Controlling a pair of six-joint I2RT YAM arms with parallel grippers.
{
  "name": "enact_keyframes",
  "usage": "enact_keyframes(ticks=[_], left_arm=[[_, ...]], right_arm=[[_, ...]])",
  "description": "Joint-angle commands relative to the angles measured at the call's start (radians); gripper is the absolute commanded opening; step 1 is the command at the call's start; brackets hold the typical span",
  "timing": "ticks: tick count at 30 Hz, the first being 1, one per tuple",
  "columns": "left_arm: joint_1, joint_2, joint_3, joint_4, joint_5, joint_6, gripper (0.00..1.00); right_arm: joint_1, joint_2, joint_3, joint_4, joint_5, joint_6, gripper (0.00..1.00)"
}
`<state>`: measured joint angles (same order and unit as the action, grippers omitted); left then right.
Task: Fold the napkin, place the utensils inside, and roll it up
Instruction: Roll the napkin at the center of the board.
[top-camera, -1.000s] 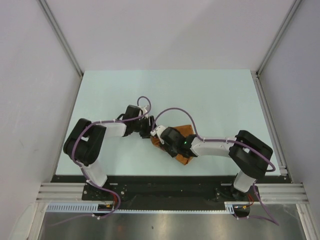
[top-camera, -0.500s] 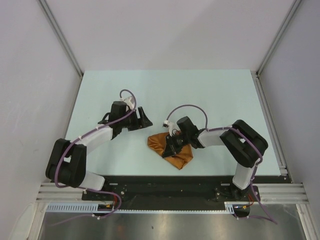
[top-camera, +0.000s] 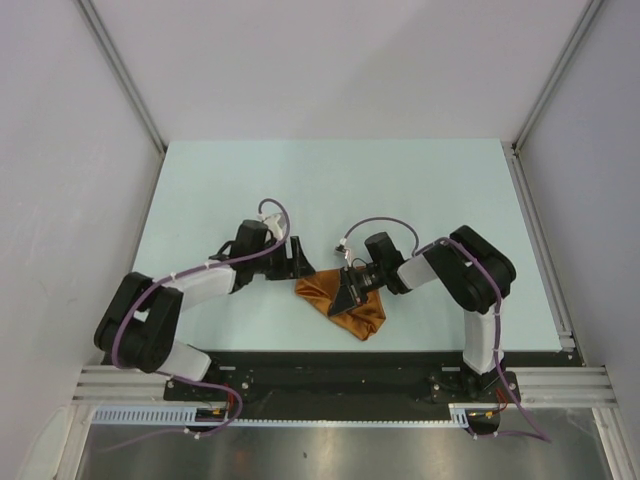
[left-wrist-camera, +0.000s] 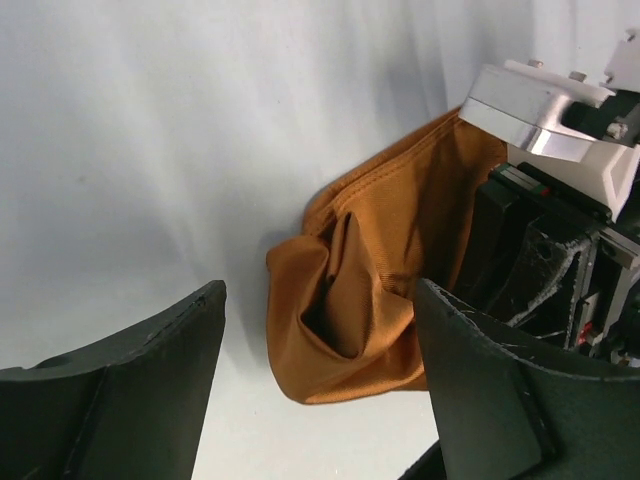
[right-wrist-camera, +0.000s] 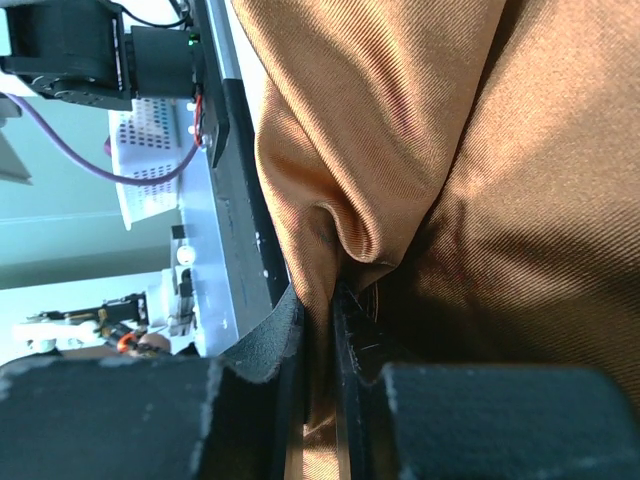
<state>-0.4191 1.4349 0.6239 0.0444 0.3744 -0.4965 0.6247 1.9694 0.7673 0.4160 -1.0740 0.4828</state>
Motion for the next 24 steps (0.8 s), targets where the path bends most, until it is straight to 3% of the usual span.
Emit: enact_keyframes(ticks=[1, 8, 11, 12, 17, 18, 20, 24], left_arm=[[-0.004, 0.067, 0.0, 0.107, 0.046, -0.037, 0.79], [-0.009, 0.209, 0.042, 0.132, 0.126, -0.057, 0.76], [-0.012, 0.239, 0.056, 0.123, 0.136, -0.066, 0.62], [-0.012, 0.245, 0.059, 0.117, 0.138, -0.07, 0.5], [-0.018, 0.269, 0.06, 0.089, 0.185, -0.068, 0.23], [-0.024, 0.271, 0.056, 0.091, 0.195, -0.068, 0.13], [-0.029, 0.268, 0.053, 0.078, 0.202, -0.07, 0.0], [-0.033, 0.259, 0.066, 0.02, 0.155, -0.059, 0.0]], right_arm=[[-0.016, 0.025, 0.012, -0.052, -0.032, -0.015, 0.01], [-0.022, 0.042, 0.024, -0.075, -0.029, -0.036, 0.0], [-0.022, 0.039, 0.032, -0.097, -0.02, -0.049, 0.0], [-0.022, 0.039, 0.032, -0.1, -0.017, -0.055, 0.01], [-0.028, 0.02, 0.046, -0.138, 0.0, -0.07, 0.03], [-0.028, 0.017, 0.052, -0.17, 0.006, -0.09, 0.04], [-0.033, 0.008, 0.066, -0.193, 0.019, -0.104, 0.12], [-0.039, -0.044, 0.092, -0.276, 0.048, -0.13, 0.34]])
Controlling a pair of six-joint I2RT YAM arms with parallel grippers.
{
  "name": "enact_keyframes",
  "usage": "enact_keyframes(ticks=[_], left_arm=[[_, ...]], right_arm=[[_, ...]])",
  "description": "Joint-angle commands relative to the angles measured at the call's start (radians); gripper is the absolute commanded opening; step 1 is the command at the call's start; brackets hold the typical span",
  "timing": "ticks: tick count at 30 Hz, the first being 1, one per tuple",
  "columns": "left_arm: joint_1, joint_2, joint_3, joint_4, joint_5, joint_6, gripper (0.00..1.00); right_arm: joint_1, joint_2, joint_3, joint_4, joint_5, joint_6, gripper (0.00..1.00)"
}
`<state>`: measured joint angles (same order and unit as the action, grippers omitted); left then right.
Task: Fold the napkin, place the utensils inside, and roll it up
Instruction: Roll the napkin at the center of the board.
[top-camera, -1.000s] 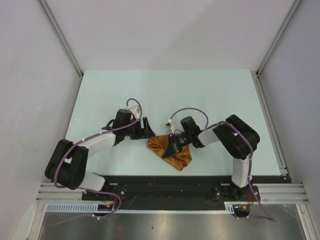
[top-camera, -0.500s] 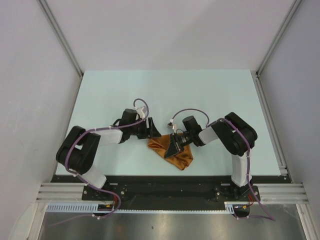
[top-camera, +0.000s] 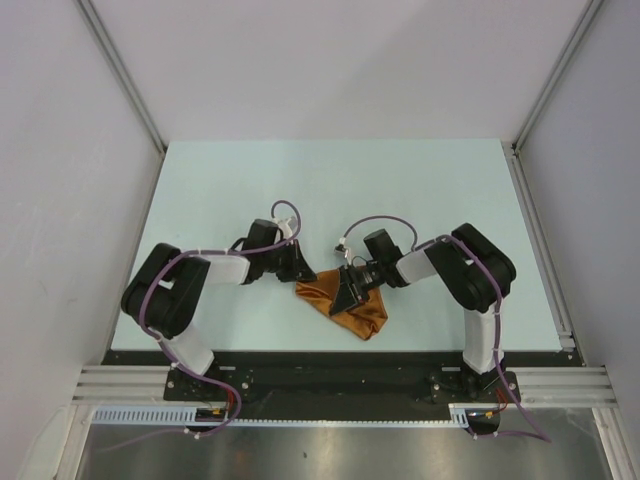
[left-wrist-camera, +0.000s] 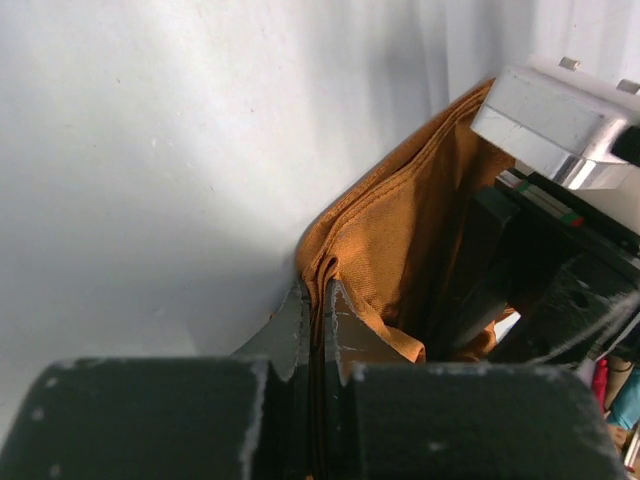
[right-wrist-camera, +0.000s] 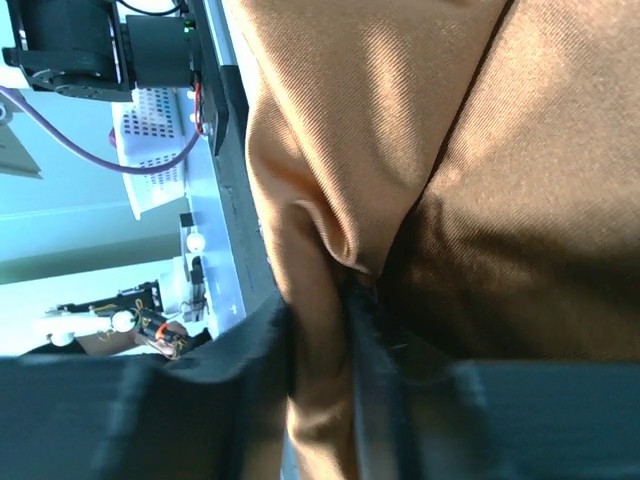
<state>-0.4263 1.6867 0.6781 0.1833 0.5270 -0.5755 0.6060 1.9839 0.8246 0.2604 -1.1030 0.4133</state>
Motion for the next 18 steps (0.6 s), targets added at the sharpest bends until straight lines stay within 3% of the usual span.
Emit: enact_keyframes(ticks=[1, 4, 9, 12, 13, 15, 16, 18], left_arm=[[-0.026, 0.005, 0.015, -0.143, -0.007, 0.022, 0.0], [-0.026, 0.011, 0.034, -0.171, -0.027, 0.028, 0.0], [-0.026, 0.03, 0.058, -0.176, -0.03, 0.035, 0.0], [-0.026, 0.03, 0.067, -0.206, -0.038, 0.039, 0.0], [-0.026, 0.033, 0.07, -0.208, -0.039, 0.04, 0.0], [-0.026, 0.036, 0.077, -0.217, -0.044, 0.043, 0.0], [-0.026, 0.036, 0.078, -0.219, -0.042, 0.046, 0.0], [-0.026, 0.041, 0.083, -0.226, -0.044, 0.048, 0.0]], right_arm=[[-0.022, -0.074, 0.042, -0.147, 0.103, -0.086, 0.42], [-0.022, -0.164, 0.091, -0.295, 0.194, -0.155, 0.54], [0.009, -0.319, 0.157, -0.434, 0.379, -0.186, 0.65], [0.163, -0.394, 0.176, -0.495, 0.726, -0.244, 0.71], [0.217, -0.43, 0.174, -0.498, 0.941, -0.255, 0.73], [0.296, -0.45, 0.154, -0.484, 1.102, -0.268, 0.73], [0.376, -0.464, 0.142, -0.475, 1.27, -0.269, 0.73], [0.444, -0.467, 0.128, -0.457, 1.382, -0.284, 0.74]])
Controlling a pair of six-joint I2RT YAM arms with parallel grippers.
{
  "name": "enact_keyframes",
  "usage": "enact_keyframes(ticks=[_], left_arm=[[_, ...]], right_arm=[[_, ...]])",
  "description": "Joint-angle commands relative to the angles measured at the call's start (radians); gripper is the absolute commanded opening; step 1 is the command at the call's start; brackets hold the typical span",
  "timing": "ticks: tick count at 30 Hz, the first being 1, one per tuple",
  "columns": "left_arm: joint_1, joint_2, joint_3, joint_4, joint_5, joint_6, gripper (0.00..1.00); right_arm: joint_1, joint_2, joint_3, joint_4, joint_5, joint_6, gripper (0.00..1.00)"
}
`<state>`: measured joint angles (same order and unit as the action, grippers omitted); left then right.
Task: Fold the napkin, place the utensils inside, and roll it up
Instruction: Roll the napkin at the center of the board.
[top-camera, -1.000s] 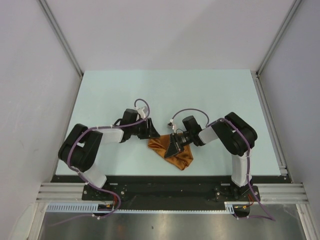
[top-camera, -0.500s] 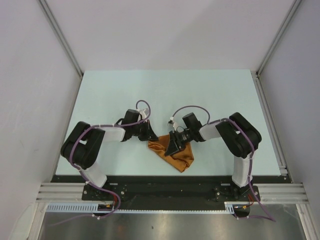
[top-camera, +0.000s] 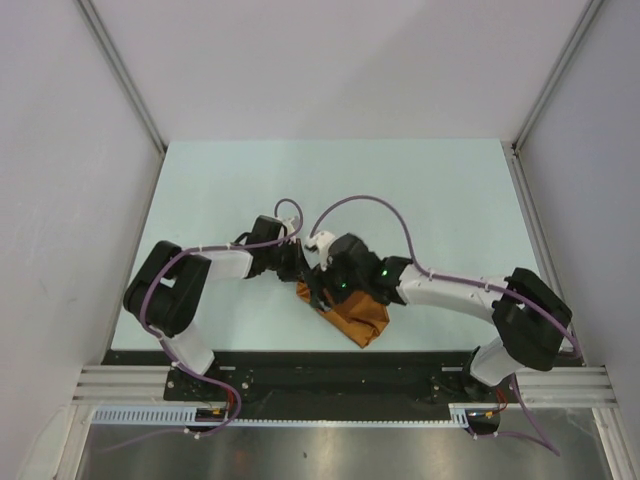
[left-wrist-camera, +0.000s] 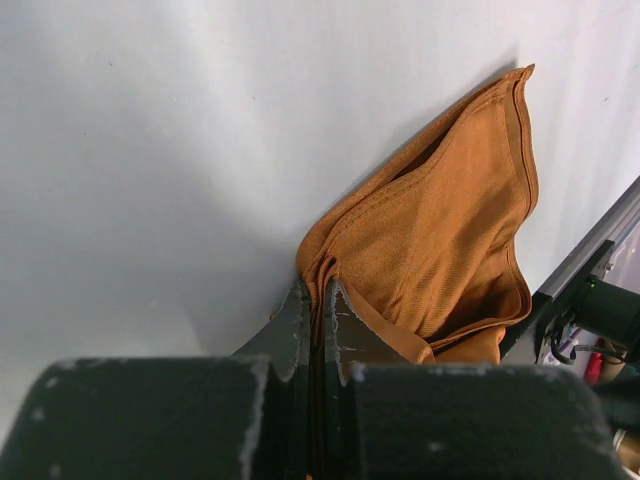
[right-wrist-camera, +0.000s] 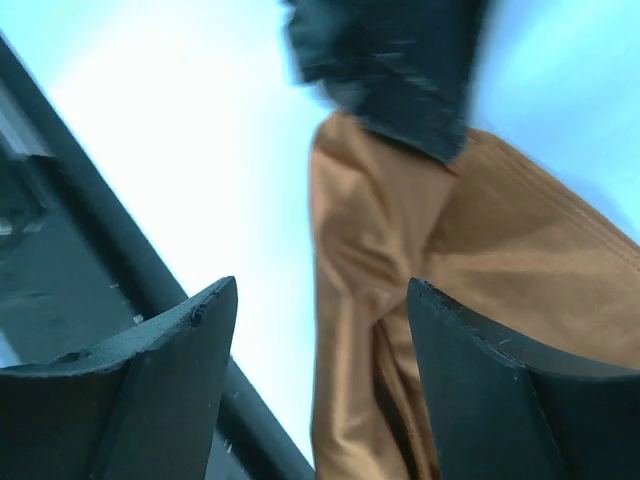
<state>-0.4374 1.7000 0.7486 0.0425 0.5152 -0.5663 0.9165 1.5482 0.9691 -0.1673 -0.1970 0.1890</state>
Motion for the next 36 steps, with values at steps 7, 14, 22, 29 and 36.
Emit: enact_keyframes(ticks=[7, 14, 22, 29, 36], left_arm=[[-0.014, 0.027, 0.014, -0.089, -0.035, 0.04, 0.0], [-0.012, 0.023, 0.017, -0.095, -0.035, 0.04, 0.0], [-0.011, 0.02, 0.018, -0.107, -0.035, 0.045, 0.0], [-0.001, 0.009, 0.015, -0.113, -0.03, 0.046, 0.0], [0.045, -0.066, 0.021, -0.085, -0.02, 0.011, 0.66]], right_arm=[[0.329, 0.019, -0.035, -0.003, 0.726, -0.141, 0.73], [0.369, 0.099, -0.05, 0.031, 0.683, -0.166, 0.68], [0.323, 0.17, -0.036, 0.028, 0.587, -0.16, 0.52], [0.167, 0.15, -0.089, 0.072, 0.117, -0.135, 0.25], [-0.022, 0.191, -0.124, 0.143, -0.341, -0.068, 0.16]])
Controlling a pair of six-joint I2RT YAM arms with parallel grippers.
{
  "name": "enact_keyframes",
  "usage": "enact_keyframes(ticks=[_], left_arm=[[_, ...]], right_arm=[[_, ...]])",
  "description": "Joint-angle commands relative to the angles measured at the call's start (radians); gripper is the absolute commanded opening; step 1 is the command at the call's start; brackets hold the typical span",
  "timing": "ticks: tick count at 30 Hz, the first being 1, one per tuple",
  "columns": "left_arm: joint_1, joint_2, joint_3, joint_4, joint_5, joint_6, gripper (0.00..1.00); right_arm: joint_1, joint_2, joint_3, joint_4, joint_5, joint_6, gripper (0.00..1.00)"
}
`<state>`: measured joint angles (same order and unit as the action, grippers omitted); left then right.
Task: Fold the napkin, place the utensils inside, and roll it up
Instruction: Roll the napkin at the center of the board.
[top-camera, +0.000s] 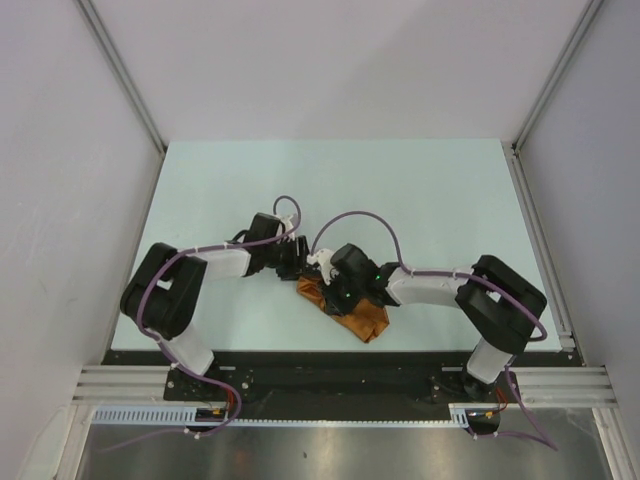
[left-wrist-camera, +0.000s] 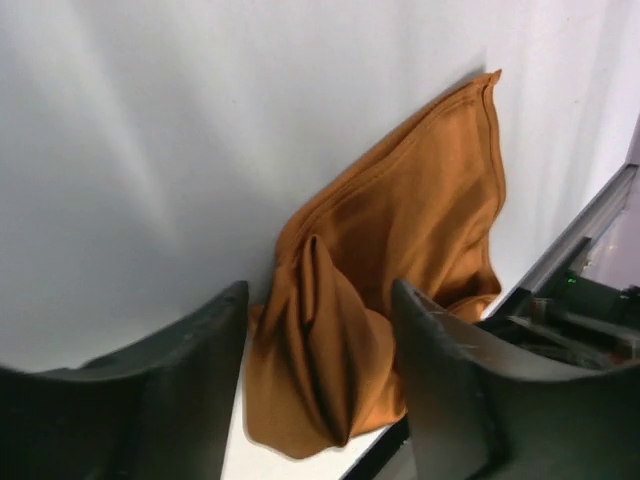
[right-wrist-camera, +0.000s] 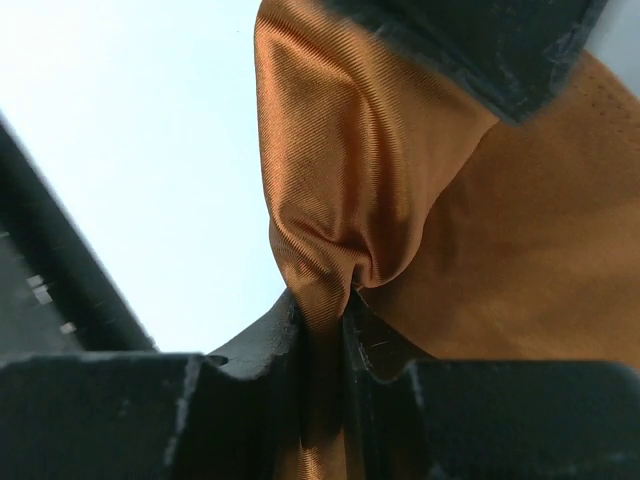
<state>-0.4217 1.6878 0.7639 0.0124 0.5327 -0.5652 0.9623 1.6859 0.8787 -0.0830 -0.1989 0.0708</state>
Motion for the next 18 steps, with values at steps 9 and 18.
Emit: enact_keyframes(ticks=[9, 18], left_arm=[[0.081, -0.178, 0.043, -0.127, -0.186, 0.077, 0.77], [0.04, -0.296, -0.075, -0.015, -0.149, 0.113, 0.78]], right_arm=[[-0.23, 0.193, -0.056, 0.296, -0.778, 0.231, 0.12], [-0.338, 0.287, -0.076, 0.408, -0.886, 0.319, 0.1]])
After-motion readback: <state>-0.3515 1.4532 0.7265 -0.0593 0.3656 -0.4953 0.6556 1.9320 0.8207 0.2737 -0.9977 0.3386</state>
